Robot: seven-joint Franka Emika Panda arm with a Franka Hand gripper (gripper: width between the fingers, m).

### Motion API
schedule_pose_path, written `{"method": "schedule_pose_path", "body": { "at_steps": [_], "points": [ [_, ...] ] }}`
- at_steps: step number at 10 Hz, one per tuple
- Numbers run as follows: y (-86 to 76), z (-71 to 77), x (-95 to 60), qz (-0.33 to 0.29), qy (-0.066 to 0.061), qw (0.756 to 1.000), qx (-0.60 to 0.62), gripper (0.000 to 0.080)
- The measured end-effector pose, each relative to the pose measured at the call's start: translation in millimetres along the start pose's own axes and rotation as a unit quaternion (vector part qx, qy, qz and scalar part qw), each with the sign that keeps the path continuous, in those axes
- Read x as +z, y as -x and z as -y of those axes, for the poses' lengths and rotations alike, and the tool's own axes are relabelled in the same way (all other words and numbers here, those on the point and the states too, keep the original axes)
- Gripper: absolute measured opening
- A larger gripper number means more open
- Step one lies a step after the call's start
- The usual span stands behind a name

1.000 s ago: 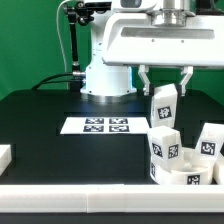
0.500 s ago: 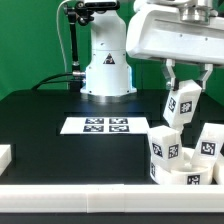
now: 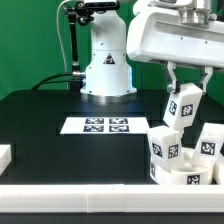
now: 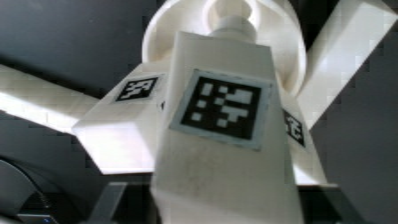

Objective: Assemble stool

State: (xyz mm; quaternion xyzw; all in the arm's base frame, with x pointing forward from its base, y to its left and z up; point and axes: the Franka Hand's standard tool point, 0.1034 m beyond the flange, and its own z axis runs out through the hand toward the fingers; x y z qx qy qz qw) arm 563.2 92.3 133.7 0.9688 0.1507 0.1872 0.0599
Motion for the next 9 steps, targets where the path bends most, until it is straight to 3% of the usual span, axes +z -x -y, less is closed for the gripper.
{"method": "schedule_pose_path", "body": {
  "at_steps": [2,9],
  "points": [
    [-3.2,-2.5,-1.2,-0.08,0.007,0.997,-0.003,0.0324],
    [12.8,2.0,17.5,-0.077,0.015,0.997,-0.02,0.0324]
  ]
}}
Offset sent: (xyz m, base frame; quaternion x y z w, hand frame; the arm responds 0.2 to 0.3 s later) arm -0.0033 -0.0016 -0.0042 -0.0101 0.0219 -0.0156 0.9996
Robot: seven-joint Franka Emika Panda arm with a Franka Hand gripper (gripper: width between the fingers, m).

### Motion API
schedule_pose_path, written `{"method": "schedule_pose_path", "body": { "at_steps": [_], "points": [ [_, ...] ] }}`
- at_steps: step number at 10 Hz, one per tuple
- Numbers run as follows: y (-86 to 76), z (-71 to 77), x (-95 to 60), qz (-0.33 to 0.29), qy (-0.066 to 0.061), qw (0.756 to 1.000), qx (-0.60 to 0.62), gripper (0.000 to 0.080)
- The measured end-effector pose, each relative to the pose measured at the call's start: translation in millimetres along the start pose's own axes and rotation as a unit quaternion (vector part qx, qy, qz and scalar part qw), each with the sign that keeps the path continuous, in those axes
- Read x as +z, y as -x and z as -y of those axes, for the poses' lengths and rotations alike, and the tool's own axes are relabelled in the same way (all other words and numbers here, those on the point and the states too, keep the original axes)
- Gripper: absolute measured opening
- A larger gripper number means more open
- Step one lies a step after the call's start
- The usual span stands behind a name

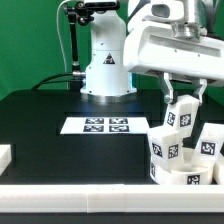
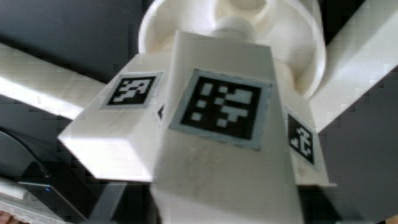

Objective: Assemble stool

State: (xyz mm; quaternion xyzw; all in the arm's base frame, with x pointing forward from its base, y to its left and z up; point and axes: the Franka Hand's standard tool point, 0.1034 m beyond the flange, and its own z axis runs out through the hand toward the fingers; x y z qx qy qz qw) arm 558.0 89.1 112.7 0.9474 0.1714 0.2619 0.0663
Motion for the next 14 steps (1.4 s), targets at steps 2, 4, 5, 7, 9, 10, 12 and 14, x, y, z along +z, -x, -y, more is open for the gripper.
{"method": "schedule_pose_path", "body": {
  "at_steps": [2,4,5,7,9,10,12,14],
  "points": [
    [2.8,-0.7,2.2,0.003,0.001,1.0,-0.003,0.0324],
    [2.4,-0.7,3.0,-0.001,0.003,1.0,0.002,0.0324],
    [1.7,-0.4,3.4,-0.005,0.004,1.0,0.006,0.0324],
    [0.2,1.8,3.6,-0.013,0.005,1.0,0.012,0.0324],
    [-0.7,3.9,3.4,-0.015,0.005,1.0,0.014,0.0324],
    [-0.2,1.8,3.7,-0.015,0.006,1.0,0.012,0.0324],
    [-0.2,2.0,3.6,-0.015,0.006,1.0,0.012,0.0324],
    [-1.3,4.5,-1.1,-0.017,0.005,1.0,0.02,0.0324]
  ]
}}
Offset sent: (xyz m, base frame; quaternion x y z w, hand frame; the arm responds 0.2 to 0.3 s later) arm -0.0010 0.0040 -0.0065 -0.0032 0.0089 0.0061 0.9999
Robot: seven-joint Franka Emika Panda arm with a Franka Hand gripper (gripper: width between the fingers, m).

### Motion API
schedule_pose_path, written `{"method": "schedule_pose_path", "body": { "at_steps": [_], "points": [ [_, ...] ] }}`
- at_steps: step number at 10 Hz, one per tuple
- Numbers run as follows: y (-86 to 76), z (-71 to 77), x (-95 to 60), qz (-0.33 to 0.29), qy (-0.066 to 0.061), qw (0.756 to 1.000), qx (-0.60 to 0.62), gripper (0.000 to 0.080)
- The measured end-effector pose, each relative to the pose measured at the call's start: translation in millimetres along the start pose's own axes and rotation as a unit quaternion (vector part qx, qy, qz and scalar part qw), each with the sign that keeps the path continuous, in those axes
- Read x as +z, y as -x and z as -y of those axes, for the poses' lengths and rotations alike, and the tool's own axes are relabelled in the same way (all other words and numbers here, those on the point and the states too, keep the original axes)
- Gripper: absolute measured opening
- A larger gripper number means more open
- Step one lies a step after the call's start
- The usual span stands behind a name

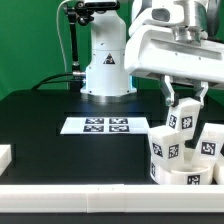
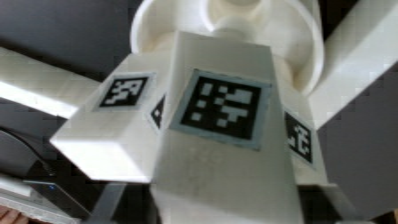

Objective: Assemble stool

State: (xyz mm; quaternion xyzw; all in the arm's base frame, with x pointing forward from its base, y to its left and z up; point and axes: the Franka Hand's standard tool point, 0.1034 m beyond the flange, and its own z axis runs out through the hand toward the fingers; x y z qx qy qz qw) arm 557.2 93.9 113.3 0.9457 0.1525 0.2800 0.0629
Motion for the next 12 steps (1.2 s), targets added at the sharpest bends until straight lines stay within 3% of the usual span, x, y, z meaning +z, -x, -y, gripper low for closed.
{"method": "schedule_pose_path", "body": {
  "at_steps": [3,12],
  "points": [
    [6.9,6.3,-6.5,0.002,-0.004,1.0,0.003,0.0324],
    [17.3,-1.4,4.7,0.009,0.005,1.0,-0.006,0.0324]
  ]
}}
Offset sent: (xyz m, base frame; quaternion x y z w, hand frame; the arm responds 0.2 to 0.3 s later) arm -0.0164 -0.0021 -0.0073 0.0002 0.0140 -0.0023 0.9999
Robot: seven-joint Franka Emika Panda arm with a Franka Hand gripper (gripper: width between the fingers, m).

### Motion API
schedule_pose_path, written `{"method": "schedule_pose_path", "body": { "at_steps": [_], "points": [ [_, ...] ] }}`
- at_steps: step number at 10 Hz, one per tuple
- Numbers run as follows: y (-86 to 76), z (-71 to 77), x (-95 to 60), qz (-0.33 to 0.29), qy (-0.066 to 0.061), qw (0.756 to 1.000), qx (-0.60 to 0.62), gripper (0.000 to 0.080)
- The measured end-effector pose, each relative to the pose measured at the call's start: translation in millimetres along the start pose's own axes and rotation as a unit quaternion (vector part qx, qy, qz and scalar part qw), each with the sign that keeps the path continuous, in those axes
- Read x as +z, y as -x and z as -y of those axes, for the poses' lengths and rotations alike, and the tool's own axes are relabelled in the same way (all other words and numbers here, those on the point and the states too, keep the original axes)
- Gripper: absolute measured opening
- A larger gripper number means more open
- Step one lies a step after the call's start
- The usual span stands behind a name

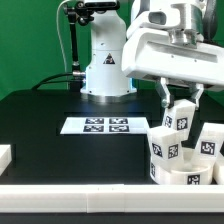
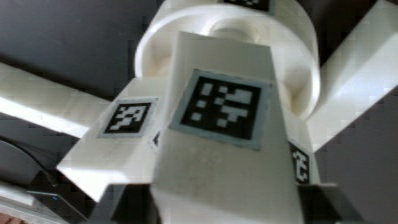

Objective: Assemble stool

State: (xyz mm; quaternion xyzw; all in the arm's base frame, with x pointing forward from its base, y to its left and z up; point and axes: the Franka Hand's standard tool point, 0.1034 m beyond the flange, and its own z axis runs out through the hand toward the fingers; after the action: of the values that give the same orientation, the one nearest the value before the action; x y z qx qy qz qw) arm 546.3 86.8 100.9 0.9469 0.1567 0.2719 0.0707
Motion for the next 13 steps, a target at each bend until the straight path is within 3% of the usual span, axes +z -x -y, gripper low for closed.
{"method": "schedule_pose_path", "body": {
  "at_steps": [8,10,13],
  "points": [
    [7.6,3.2,6.1,0.007,0.0,1.0,-0.005,0.0324],
    [7.8,3.3,6.2,0.008,0.0,1.0,-0.005,0.0615],
    [-1.2,9.8,-6.5,0.025,-0.015,1.0,0.004,0.0642]
  ]
}}
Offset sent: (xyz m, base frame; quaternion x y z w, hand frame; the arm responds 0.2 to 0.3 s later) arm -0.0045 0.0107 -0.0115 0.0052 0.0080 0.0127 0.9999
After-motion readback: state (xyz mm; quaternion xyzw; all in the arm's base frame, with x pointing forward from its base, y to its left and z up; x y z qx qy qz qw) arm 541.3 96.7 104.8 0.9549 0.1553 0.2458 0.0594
